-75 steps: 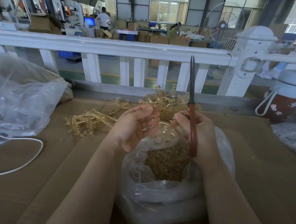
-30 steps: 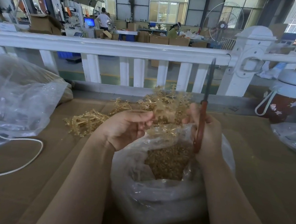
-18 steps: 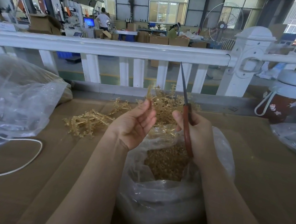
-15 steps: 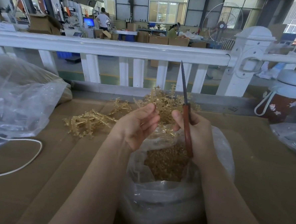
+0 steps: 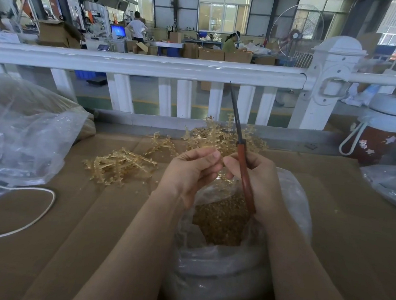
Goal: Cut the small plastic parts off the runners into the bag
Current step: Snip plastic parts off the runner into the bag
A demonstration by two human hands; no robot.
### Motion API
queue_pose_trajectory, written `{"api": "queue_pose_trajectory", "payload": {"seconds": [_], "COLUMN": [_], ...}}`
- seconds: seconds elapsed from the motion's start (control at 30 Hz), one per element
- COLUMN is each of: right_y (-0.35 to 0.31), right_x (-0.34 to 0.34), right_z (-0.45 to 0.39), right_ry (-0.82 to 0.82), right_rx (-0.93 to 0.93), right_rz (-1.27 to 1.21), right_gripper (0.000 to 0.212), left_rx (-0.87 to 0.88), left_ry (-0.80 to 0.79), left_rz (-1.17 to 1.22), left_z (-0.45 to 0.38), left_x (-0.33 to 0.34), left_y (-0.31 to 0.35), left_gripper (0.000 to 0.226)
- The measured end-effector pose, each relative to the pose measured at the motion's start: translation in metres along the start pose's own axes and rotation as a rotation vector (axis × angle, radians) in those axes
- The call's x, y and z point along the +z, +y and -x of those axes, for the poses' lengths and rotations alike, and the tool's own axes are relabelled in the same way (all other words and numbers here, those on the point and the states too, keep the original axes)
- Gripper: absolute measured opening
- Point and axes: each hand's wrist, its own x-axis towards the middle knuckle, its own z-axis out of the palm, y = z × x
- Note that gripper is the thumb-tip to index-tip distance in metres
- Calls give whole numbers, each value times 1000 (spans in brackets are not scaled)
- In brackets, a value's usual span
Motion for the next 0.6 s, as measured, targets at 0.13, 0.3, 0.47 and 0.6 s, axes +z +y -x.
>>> {"api": "queue_pose_trajectory", "payload": {"seconds": [0.13,0.3,0.47,0.6], "right_y": [1,3,12,17], "right_x": [-1,-2,-5,-5], "right_z": [-1,-2,-2,-3], "right_ry": [9,43,33,3], "right_rx": [9,-30,-91,-146], "right_rz": [44,138,461,638], "right_gripper": [9,23,48,53], "left_rx": [4,83,193,285], "left_ry": [-34,-5,44,32], "left_rz": [21,99,125,159], "left_z": [-1,-5,-7,-7], "left_x": [-3,-7,-11,-13], "left_y": [0,0,3,6], "left_gripper": [35,38,37,31]}}
